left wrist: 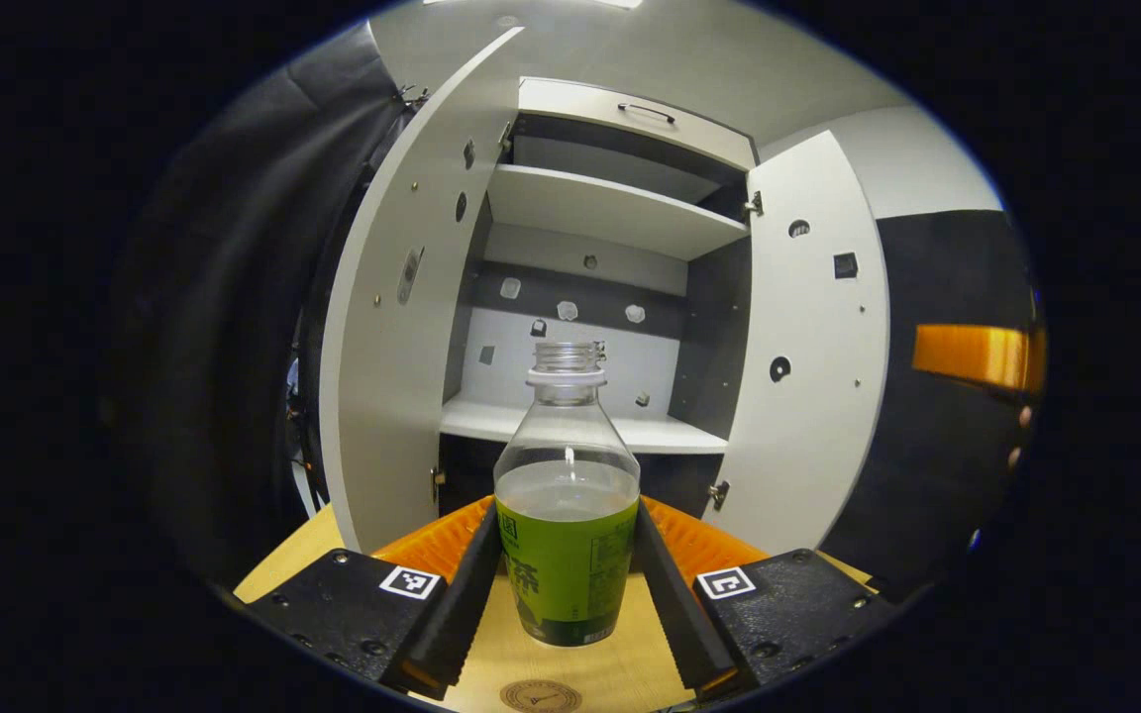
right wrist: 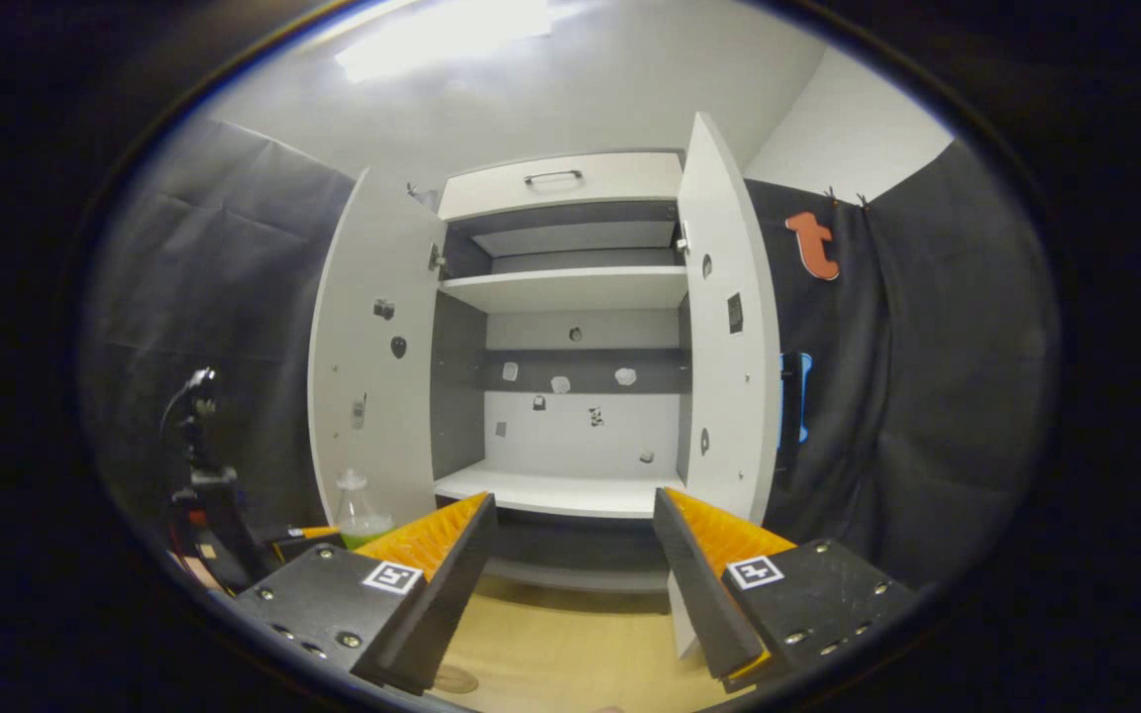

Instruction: Grasp the bottle in the cabinet with the left hand and place it on the coaster, then close the right door with the right hand and the left door with the left hand.

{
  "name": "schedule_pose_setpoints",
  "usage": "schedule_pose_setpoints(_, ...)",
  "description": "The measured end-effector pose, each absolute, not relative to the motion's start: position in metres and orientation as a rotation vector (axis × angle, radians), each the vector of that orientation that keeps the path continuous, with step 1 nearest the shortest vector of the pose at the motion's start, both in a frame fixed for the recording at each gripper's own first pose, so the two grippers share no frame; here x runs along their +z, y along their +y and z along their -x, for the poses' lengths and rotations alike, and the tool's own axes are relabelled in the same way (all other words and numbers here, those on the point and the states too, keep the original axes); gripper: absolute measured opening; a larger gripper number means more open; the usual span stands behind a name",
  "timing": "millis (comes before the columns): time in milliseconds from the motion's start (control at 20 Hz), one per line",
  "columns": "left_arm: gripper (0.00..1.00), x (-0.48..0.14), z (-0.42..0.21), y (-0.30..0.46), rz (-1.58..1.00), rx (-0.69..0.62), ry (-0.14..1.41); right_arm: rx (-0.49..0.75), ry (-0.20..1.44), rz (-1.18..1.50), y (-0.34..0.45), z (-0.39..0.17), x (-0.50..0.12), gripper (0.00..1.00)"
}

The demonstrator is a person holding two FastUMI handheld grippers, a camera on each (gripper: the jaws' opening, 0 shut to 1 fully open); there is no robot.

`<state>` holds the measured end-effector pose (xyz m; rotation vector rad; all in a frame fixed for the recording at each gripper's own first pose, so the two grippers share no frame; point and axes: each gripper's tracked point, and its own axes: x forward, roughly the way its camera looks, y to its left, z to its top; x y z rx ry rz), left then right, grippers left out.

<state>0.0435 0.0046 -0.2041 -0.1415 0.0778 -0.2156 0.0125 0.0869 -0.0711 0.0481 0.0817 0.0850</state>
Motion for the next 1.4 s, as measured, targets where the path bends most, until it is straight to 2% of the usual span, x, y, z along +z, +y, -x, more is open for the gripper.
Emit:
schedule_pose_setpoints(350,0.8,-0.305,-0.008,-0.015,0.054,-0.275,0.133,0.101,0.066,-0.118,0.097,-0.014,-0.081,0.94)
schedule_pose_setpoints(450,0.81,-0.33,0.0,-0.019,0.034,-0.278,0.143,0.108,0.078,-0.137,0.098,-0.017,-0.089,0.96)
schedule_pose_setpoints(600,0.81,-0.359,0.006,-0.025,0.022,-0.296,0.154,0.121,0.12,-0.134,0.1,-0.021,-0.106,0.94)
schedule_pose_setpoints(650,0.81,-0.364,0.007,-0.026,0.016,-0.301,0.148,0.126,0.133,-0.121,0.101,-0.023,-0.111,0.96)
schedule_pose_setpoints(1400,0.83,-0.399,-0.004,-0.012,-0.031,-0.392,0.163,0.163,0.21,-0.042,0.136,-0.053,-0.146,0.96)
